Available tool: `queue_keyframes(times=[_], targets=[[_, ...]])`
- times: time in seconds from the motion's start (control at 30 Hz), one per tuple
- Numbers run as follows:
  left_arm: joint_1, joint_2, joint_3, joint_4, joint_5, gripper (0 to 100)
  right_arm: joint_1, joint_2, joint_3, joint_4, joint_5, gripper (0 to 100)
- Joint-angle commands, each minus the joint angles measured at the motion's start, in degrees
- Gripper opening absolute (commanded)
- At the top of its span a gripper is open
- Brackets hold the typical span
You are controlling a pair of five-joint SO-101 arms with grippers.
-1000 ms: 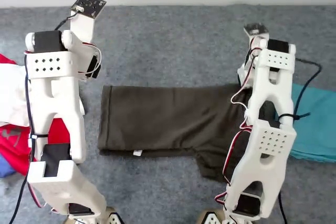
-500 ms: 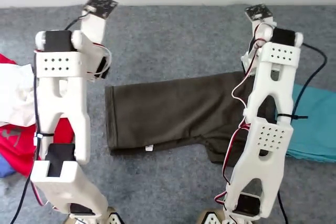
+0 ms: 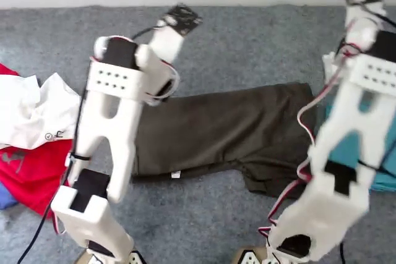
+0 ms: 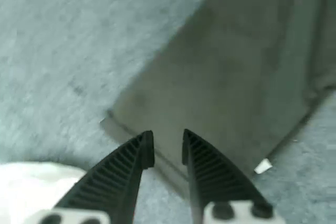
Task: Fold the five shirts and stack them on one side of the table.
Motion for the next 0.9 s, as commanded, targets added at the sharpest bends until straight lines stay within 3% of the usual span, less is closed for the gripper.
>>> queue_keyframes(times=[0.0, 0.37, 0.5, 0.7, 0.87], targets=[[5.54, -1.49, -1.89, 0.53, -0.62, 10, 4.7, -17.71, 11.08, 2.59, 3.43, 0.6], [21.63, 7.03, -2.33, 0.44, -0.62, 5, 26.15, -53.05, 39.12, 2.33, 10.9, 0.9], [29.1, 10.9, -2.33, -0.97, -0.7, 4, 33.63, -59.47, 48.79, 2.24, 15.21, 1.0], [34.55, 14.07, -2.24, -4.48, -0.26, 5, 44.35, -65.63, 56.26, 2.24, 21.8, 1.2], [37.63, 15.91, -2.24, -6.68, -0.26, 12, 49.45, -68.18, 58.99, 2.24, 25.85, 1.2]])
